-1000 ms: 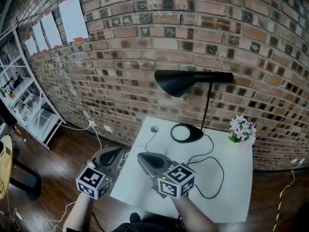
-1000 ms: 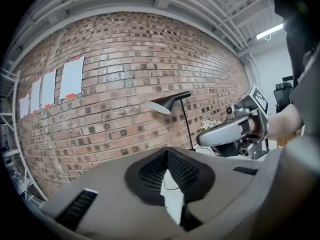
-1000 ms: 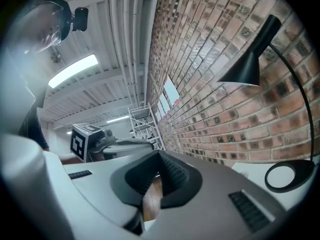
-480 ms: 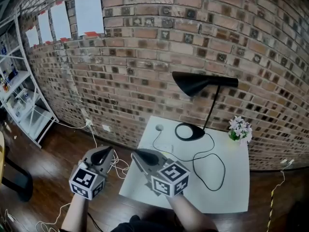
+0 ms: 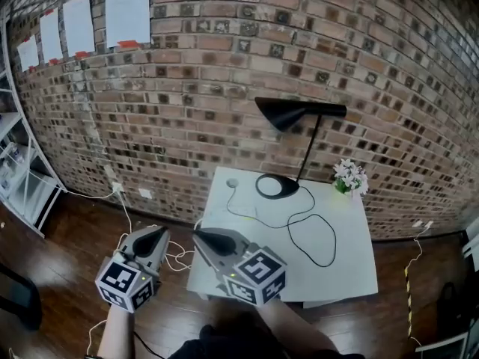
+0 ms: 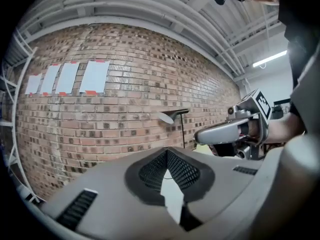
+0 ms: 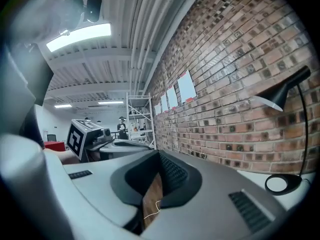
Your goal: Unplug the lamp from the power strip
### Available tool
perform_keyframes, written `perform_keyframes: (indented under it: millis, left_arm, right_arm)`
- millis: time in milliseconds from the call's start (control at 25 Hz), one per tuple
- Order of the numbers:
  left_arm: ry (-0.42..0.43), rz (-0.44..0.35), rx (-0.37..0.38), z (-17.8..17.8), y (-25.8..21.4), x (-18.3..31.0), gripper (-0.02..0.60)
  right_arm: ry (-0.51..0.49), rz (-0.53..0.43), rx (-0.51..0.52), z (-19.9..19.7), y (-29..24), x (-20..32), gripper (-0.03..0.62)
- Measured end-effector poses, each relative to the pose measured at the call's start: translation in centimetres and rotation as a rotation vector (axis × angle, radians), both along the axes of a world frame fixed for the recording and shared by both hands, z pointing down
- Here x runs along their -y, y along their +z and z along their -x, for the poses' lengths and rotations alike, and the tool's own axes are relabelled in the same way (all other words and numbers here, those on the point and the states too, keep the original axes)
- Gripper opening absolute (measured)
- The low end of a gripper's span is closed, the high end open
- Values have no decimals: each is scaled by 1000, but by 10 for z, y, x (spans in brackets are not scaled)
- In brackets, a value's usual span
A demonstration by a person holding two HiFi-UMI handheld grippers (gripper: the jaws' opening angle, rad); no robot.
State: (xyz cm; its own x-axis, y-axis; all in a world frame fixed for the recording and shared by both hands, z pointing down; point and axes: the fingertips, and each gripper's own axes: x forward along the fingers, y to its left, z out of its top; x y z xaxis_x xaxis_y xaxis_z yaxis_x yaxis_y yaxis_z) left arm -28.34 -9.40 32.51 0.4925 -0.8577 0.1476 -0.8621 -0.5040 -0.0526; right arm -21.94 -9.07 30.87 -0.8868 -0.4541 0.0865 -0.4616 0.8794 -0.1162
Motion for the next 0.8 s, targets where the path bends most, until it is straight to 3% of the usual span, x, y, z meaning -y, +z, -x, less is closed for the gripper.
perform_keyframes:
  millis: [200,440,800]
  left_arm:
    - [76,14,-77,-23,10,0,0]
    - [216,89,-111,-74,40,1,-2]
    - [392,94,-88,-151,37,-2,-2]
  right_arm:
    - [62,54,-23,-22,7,-19,-5]
    - [161,89,-22,-61,18,-35,-5]
    - [362,48,-37,-137,11,-50,-5]
